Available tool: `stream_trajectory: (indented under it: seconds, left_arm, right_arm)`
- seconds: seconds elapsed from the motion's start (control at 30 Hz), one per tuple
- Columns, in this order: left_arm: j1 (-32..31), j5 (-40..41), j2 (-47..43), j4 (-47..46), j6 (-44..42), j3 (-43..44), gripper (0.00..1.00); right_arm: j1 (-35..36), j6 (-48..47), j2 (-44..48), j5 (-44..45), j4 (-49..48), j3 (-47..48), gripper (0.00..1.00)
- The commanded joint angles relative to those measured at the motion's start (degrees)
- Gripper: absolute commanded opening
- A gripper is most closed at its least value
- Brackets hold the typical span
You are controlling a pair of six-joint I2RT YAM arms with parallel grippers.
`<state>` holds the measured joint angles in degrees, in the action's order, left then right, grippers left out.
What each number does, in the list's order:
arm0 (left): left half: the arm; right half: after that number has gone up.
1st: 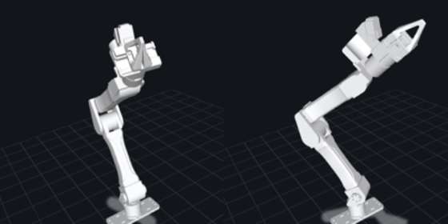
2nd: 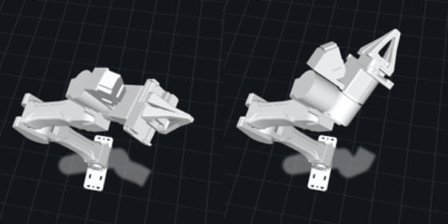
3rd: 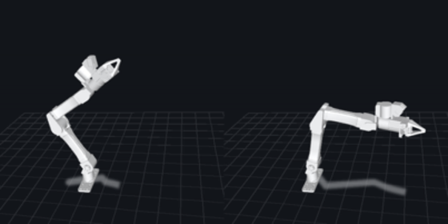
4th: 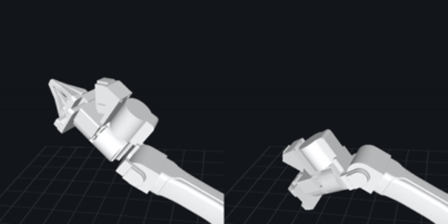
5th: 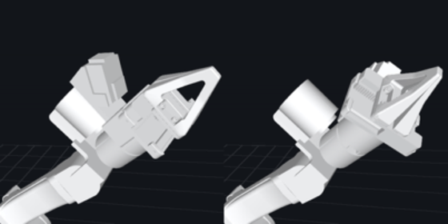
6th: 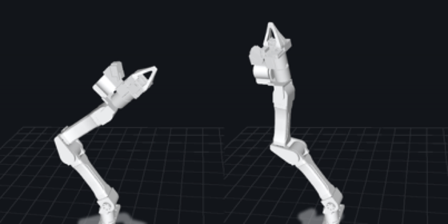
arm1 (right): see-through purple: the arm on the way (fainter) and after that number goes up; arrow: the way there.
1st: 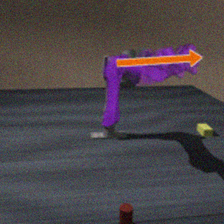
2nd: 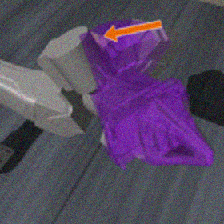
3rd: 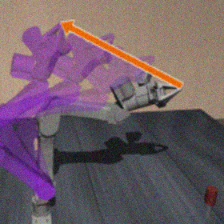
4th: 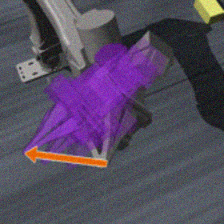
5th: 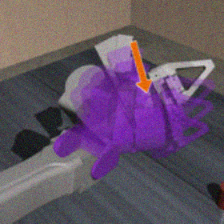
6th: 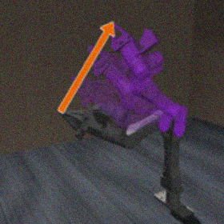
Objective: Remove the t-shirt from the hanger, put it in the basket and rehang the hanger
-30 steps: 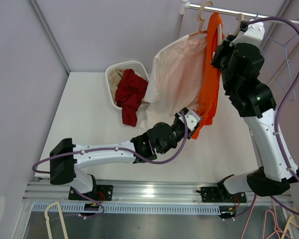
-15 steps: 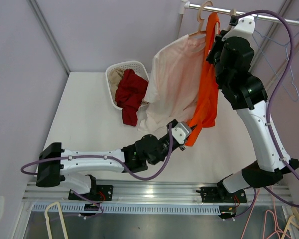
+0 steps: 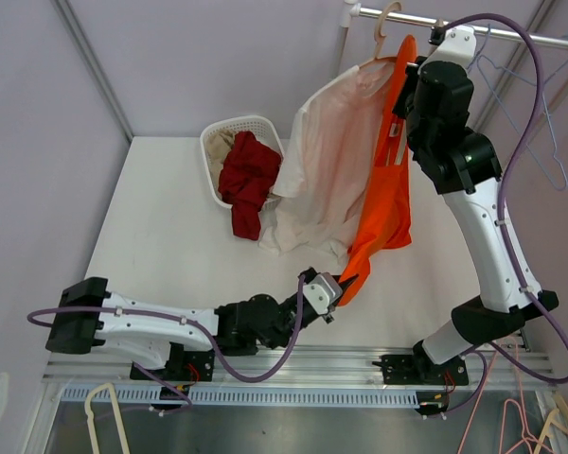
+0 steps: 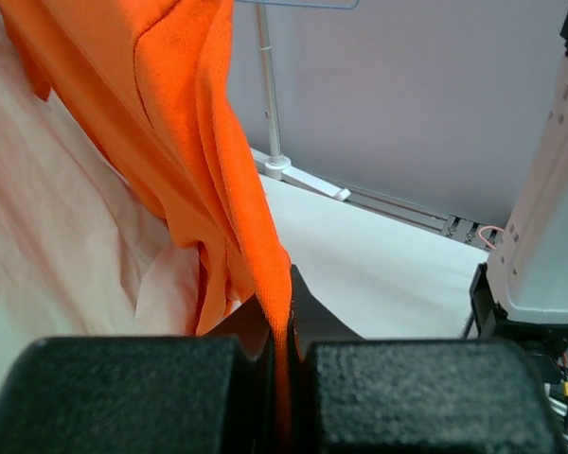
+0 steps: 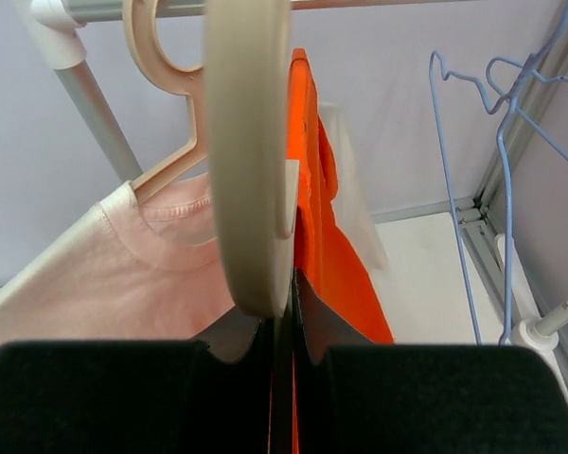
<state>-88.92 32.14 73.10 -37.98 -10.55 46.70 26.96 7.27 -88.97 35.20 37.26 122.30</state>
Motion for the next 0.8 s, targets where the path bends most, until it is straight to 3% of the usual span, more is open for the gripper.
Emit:
stream_trajectory:
  seconds: [0.0, 0.37, 0.77]
  left_arm:
    - [-3.71, -3.13, -1.47, -2.71, 4.48, -2.66, 0.01]
    - [-10.30, -4.54, 2.57, -7.64, 5.36, -4.68, 0.01]
    - [-12.41, -10.78, 3.80, -8.26, 4.32, -3.99, 0.01]
  right_arm:
    - [-2.35, -0.24, -1.38, 0.22, -8.34, 4.17, 0.00]
    - [-6.66, 0.91, -4.54, -2.94, -7.11, 7.34, 0.00]
    - [-10.78, 1.34, -8.15, -5.05, -6.32, 11.03, 0.00]
